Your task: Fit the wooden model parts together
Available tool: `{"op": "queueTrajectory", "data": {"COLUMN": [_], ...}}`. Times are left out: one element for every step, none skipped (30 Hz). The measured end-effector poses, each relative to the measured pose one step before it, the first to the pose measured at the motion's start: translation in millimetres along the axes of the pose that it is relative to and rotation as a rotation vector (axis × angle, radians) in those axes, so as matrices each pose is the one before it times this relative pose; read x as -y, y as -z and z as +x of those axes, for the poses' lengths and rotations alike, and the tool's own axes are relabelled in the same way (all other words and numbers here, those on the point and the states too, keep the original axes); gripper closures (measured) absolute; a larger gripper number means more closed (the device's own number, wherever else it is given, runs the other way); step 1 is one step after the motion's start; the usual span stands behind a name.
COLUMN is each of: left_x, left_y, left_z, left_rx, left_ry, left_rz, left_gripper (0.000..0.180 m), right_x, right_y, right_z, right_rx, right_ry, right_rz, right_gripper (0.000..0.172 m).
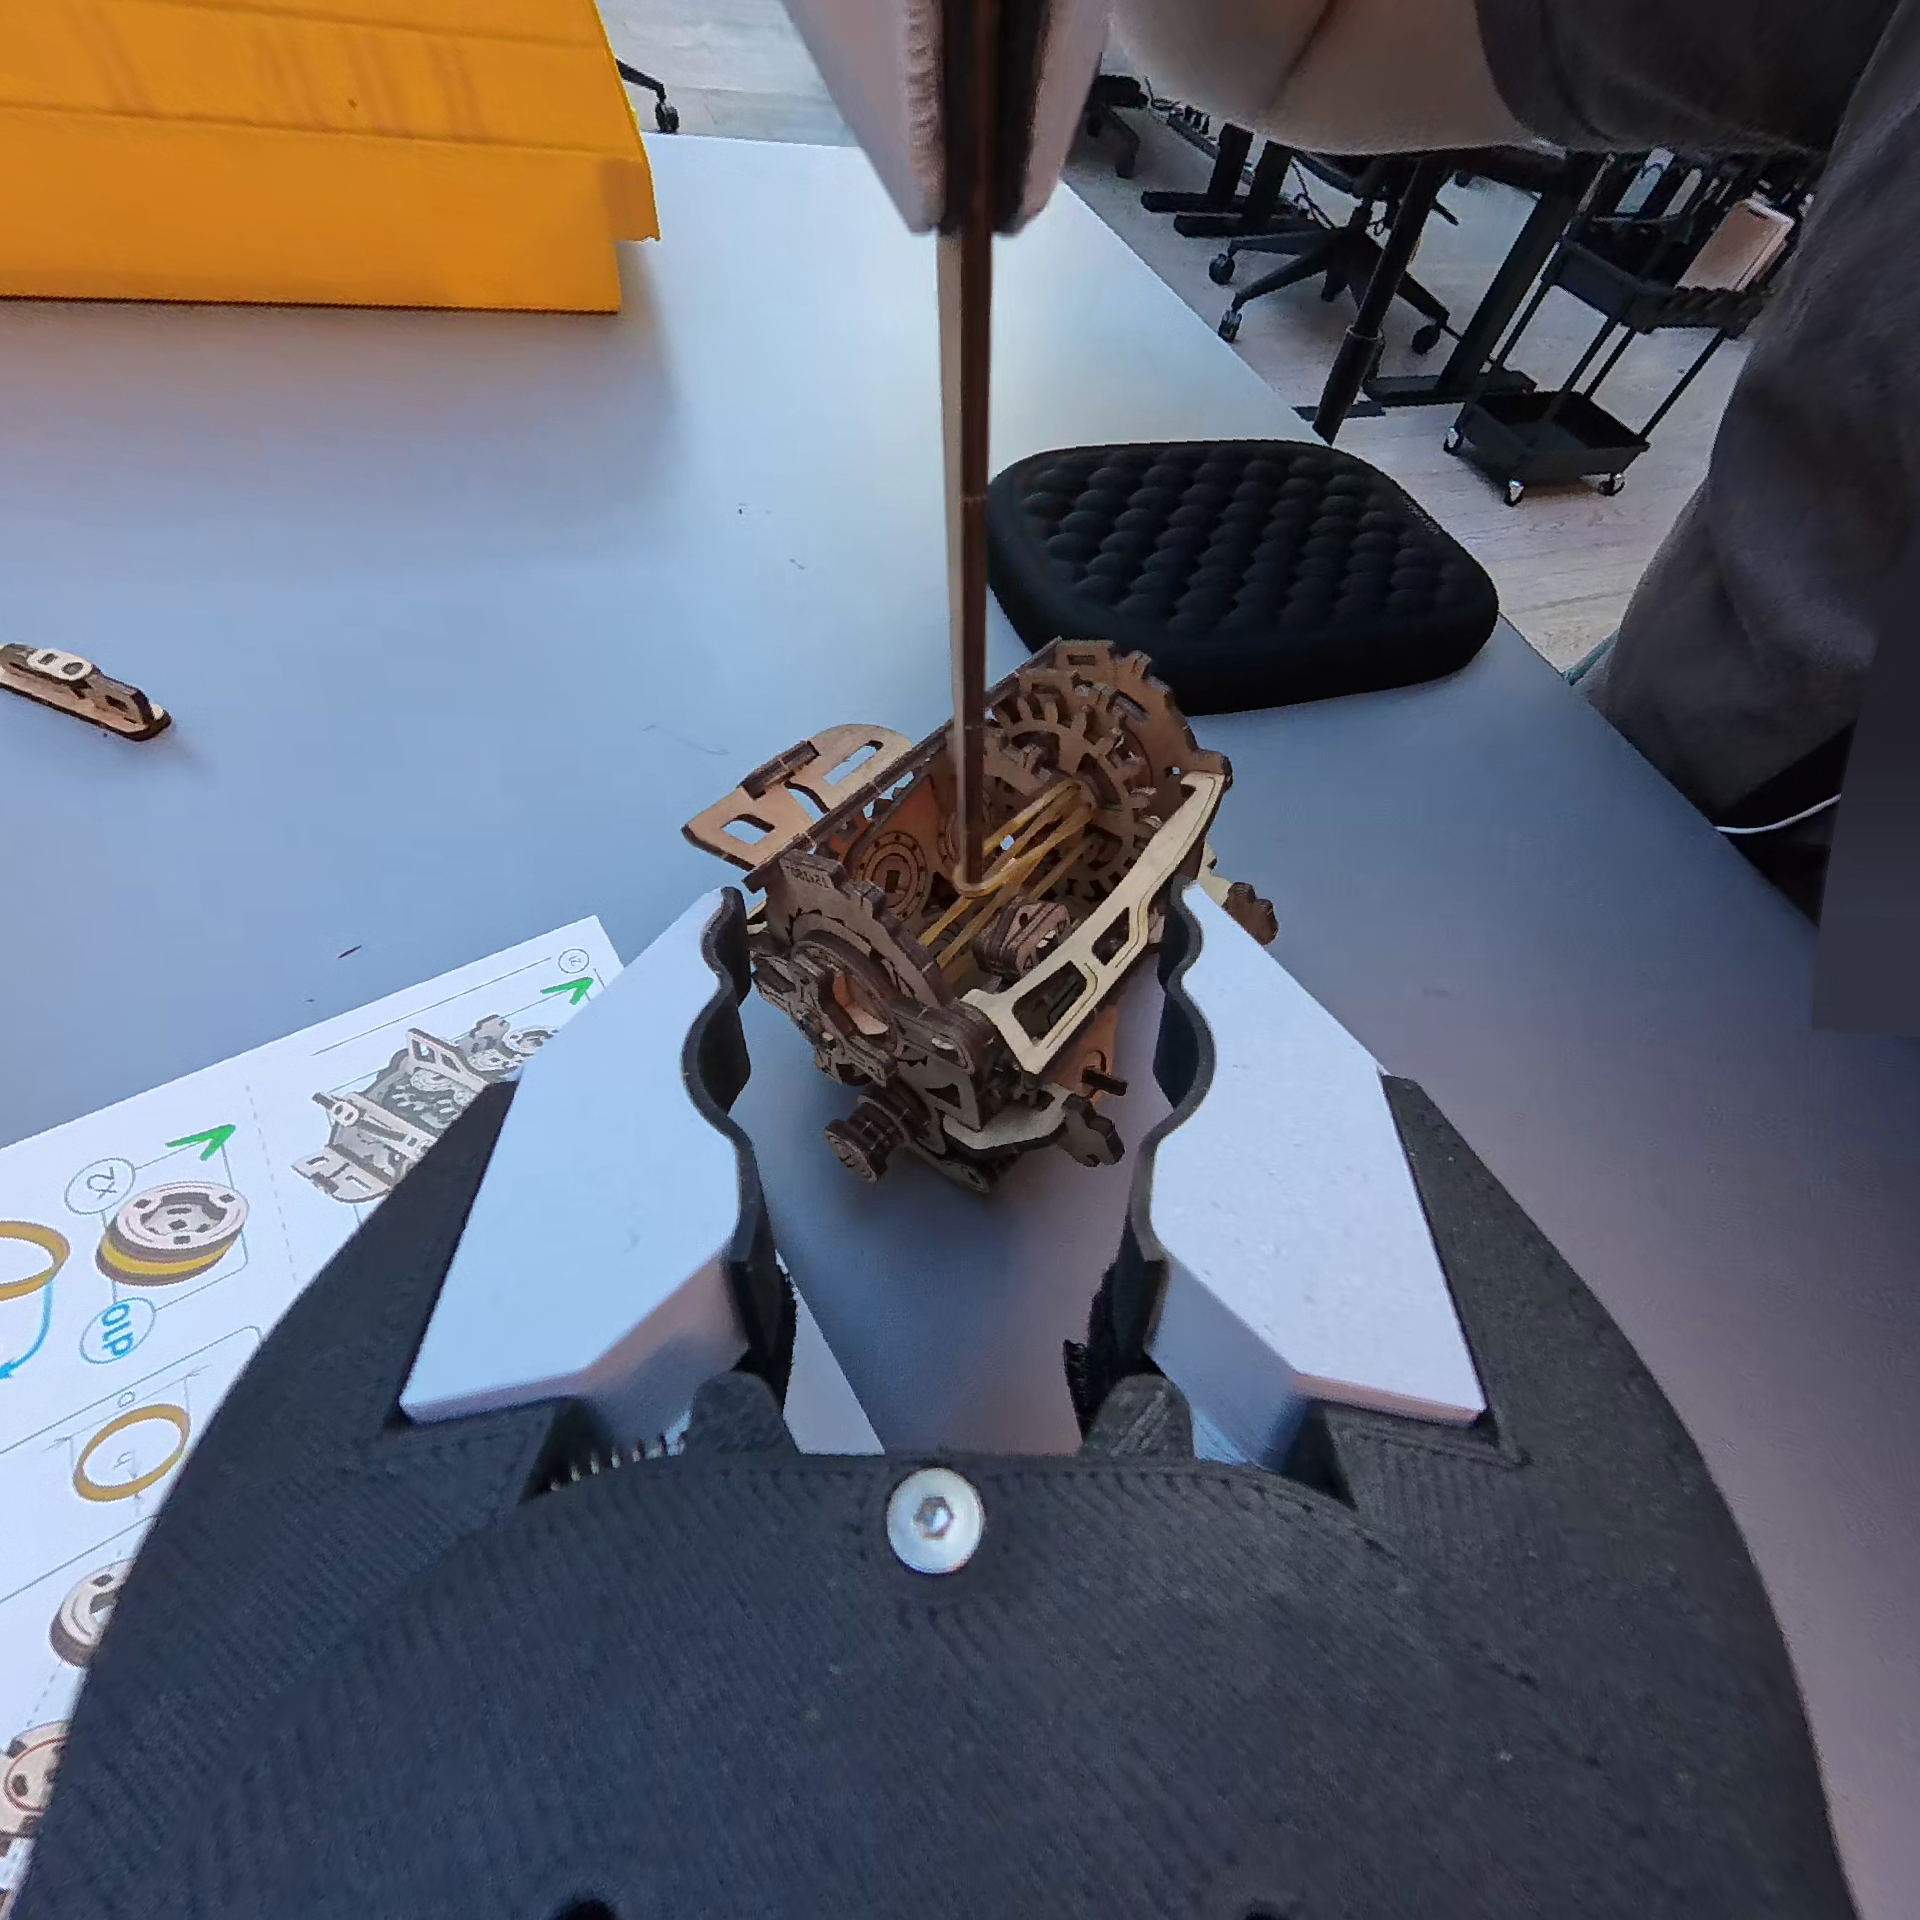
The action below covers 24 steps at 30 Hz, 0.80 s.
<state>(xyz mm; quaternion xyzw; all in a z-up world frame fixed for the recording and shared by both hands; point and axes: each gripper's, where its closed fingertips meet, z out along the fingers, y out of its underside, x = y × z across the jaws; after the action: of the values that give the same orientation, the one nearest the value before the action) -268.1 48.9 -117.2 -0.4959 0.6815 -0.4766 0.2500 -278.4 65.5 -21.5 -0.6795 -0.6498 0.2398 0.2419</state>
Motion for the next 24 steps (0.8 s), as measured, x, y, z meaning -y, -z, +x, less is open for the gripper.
{"op": "queueTrajectory", "data": {"left_x": [-0.07,-0.01,-0.05,-0.21,-0.23,-0.21,-0.19,-0.24,-0.23,-0.1,-0.15,-0.15,0.03,-0.04,-0.08,-0.05,0.08,-0.05,0.01,-0.1,-0.03,0.0,-0.01,-0.02], "left_y": [0.0,0.04,-0.03,-0.15,-0.15,-0.21,-0.02,-0.1,-0.11,-0.08,0.02,-0.09,-0.07,-0.02,0.02,0.04,-0.03,0.05,0.0,-0.08,-0.02,-0.04,-0.03,-0.06], "left_z": [-0.07,0.09,0.16,0.4,0.21,0.17,0.25,0.4,0.28,0.06,0.1,0.05,-0.15,-0.05,0.06,0.01,0.05,0.01,0.0,0.15,0.11,-0.01,0.02,0.17], "left_rx": [-0.0012,-0.0009,-0.0015,-0.0019,-0.0005,-0.0004,-0.0003,-0.0023,-0.0013,0.0,0.0007,0.0004,0.0007,0.0007,0.0007,0.0005,0.0005,0.0004,0.0,-0.0006,-0.0004,0.0005,0.0003,-0.0005], "left_ry": [0.0012,0.0008,-0.0002,-0.0012,-0.0013,-0.0011,-0.001,-0.0006,-0.0005,-0.001,-0.0016,-0.0008,-0.0001,-0.0005,-0.0009,-0.0009,-0.0011,-0.0009,-0.0001,-0.0001,-0.0006,-0.0004,-0.0005,-0.0011], "left_rz": [-0.0001,0.0,-0.0007,-0.0013,-0.0014,-0.0016,-0.0015,-0.0015,-0.0014,-0.0011,-0.0009,-0.0005,-0.0001,-0.0004,-0.0003,-0.0001,-0.0002,-0.0001,0.0,-0.0001,-0.0003,-0.0001,-0.0001,-0.0003], "left_gripper": [0.103,0.103,0.103,0.103,0.103,0.103,0.103,0.103,0.104,0.104,0.104,0.104,0.104,0.104,0.104,0.104,0.104,0.104,0.104,0.104,0.104,0.104,0.104,0.104], "right_x": [1.37,0.87,0.74,0.75,0.72,0.48,-0.22,0.47,0.9,0.13,-0.23,0.46,1.36,-0.1,-1.48,-0.79,-0.53,-0.57,-0.3,0.7,0.4,-0.23,0.27,0.02], "right_y": [-0.13,-0.24,-0.17,-0.12,-0.23,-0.29,-0.41,-0.48,-0.37,-0.51,-0.44,-0.36,-0.58,-0.67,-0.65,-0.35,-0.12,0.34,0.64,0.78,0.81,0.63,0.53,0.26], "right_z": [0.16,0.56,0.58,1.11,0.47,0.56,1.65,1.09,-0.03,0.87,1.73,1.0,0.13,1.16,2.35,0.79,0.08,1.68,0.49,0.06,1.39,0.81,1.12,1.41], "right_rx": [0.0051,0.0012,0.0031,0.0014,0.0064,0.007,0.001,0.0052,0.0129,0.0071,0.0026,0.0074,0.0125,0.0057,-0.0052,0.0036,0.0085,-0.0025,0.0062,0.0088,0.0007,0.0059,0.0044,0.0039], "right_ry": [-0.0014,0.0036,0.0006,0.0002,-0.0003,-0.0008,-0.0014,-0.0011,-0.0032,-0.0035,-0.0019,-0.004,-0.0049,-0.0074,-0.0016,-0.0016,-0.0079,-0.0053,-0.0062,-0.0067,-0.0037,-0.0053,-0.0036,-0.0051], "right_rz": [0.0046,0.002,0.0009,0.002,0.0017,0.0014,-0.0029,0.0022,0.0058,0.0,-0.0001,0.005,0.0125,0.0056,-0.0005,0.0069,0.0111,0.0109,0.0141,0.019,0.0161,0.0113,0.0141,0.0116], "right_gripper": [0.172,0.172,0.172,0.172,0.172,0.172,0.172,0.172,0.172,0.171,0.171,0.171,0.171,0.171,0.171,0.171,0.171,0.171,0.171,0.171,0.171,0.171,0.171,0.171]}}
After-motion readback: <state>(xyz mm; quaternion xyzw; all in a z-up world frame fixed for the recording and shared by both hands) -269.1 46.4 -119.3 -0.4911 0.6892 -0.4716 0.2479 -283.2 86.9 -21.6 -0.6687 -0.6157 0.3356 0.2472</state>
